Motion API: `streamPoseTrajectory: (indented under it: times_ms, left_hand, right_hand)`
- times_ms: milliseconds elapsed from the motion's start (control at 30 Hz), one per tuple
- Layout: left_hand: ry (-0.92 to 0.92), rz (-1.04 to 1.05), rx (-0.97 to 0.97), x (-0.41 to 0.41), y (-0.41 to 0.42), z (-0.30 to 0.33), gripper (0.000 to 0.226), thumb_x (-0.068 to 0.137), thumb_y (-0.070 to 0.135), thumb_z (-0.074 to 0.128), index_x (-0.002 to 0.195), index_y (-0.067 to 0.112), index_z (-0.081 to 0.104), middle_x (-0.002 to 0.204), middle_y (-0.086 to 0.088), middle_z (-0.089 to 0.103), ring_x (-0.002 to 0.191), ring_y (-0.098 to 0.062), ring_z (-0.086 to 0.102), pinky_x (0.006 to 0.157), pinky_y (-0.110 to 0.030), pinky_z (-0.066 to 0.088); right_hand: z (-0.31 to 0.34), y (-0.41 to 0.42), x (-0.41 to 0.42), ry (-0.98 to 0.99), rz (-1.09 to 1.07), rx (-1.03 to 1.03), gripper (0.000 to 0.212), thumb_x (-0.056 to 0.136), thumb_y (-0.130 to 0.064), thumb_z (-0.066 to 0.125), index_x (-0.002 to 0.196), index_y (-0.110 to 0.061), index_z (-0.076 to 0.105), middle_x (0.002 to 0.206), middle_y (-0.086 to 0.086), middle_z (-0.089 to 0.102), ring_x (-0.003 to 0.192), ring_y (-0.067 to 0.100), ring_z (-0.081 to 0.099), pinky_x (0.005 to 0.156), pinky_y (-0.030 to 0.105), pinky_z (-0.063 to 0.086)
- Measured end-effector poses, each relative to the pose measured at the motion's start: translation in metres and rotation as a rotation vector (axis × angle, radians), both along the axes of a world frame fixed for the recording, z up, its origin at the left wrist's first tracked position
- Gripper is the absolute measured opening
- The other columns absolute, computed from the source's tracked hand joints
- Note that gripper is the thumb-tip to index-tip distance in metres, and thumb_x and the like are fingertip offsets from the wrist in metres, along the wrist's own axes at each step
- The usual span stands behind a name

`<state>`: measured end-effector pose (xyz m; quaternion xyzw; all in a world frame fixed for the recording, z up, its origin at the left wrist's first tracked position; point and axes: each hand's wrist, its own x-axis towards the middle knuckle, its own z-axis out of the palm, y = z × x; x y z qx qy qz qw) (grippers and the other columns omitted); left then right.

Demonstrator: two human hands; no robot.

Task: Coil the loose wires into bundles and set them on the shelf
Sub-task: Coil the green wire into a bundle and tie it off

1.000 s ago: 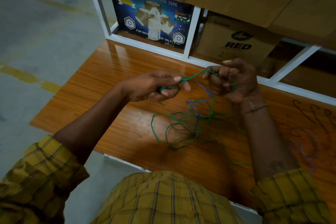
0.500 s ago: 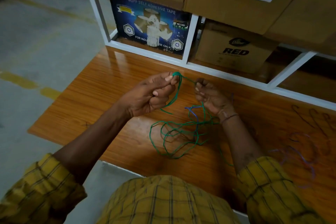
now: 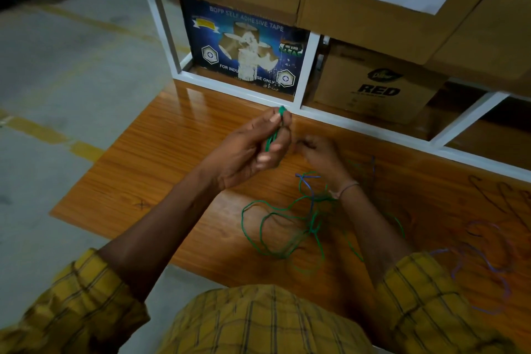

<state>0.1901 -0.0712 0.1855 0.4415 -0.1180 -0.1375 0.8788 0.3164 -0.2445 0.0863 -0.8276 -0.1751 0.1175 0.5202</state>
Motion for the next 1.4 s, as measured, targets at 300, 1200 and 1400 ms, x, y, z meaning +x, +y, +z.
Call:
streamPoseTrajectory:
  times_ms: [300,1200,1400]
  left_hand:
    - [-0.074,0.274,0.582,0.035,0.005,-0.016,0.022,0.117,0.024,0.036,0.122,0.006,0.047,0.142,-0.015,0.065,0.129,-0.027,0.067,0.107,-0.046,0.05]
    - [0.0,-0.166,-0.134,0.016,-0.016,-0.001,0.037,0.114,0.032,0.025,0.127,0.012,0.053,0.132,-0.02,0.067,0.067,-0.015,0.069,0.058,-0.02,0.055]
    - [-0.023,0.074,-0.171,0.041,-0.021,-0.004,0.039,0.117,0.034,0.022,0.126,0.012,0.053,0.162,-0.029,0.041,0.135,-0.047,0.059,0.112,-0.045,0.053]
  right_hand:
    - [0.051,-0.003,-0.09,0.243,0.382,-0.207,0.028,0.106,-0.023,0.055,0.1,-0.001,0.071,0.055,0.004,0.056,0.035,0.004,0.041,0.039,0.018,0.033]
    - [0.027,-0.039,-0.041,0.291,0.148,0.265,0.028,0.106,-0.022,0.053,0.106,0.002,0.067,0.08,0.008,0.071,0.071,0.017,0.065,0.069,0.029,0.052]
    - [0.021,-0.033,-0.065,0.393,0.353,0.142,0.006,0.097,-0.005,0.065,0.103,-0.009,0.064,0.087,0.003,0.072,0.072,0.012,0.071,0.066,0.027,0.054]
